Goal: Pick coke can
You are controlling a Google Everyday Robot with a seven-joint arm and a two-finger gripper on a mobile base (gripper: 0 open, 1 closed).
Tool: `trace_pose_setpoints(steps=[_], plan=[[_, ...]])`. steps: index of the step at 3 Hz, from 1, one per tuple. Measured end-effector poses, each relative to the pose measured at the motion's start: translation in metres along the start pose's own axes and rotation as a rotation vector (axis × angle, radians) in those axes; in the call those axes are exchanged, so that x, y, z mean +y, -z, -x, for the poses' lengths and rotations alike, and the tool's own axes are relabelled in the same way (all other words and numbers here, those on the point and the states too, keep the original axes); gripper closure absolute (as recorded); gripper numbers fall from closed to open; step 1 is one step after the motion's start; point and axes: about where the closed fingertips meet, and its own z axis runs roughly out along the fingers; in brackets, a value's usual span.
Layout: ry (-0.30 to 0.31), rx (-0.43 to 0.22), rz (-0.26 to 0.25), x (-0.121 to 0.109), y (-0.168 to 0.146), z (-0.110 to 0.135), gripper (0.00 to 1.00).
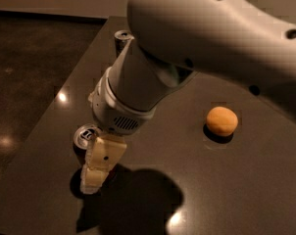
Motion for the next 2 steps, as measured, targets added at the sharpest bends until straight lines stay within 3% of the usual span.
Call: trace_pose_setpoints(steps=[2], plan=[[-0.012, 0.002, 0.025, -0.0001, -0.0030, -0.0083, 0.41]])
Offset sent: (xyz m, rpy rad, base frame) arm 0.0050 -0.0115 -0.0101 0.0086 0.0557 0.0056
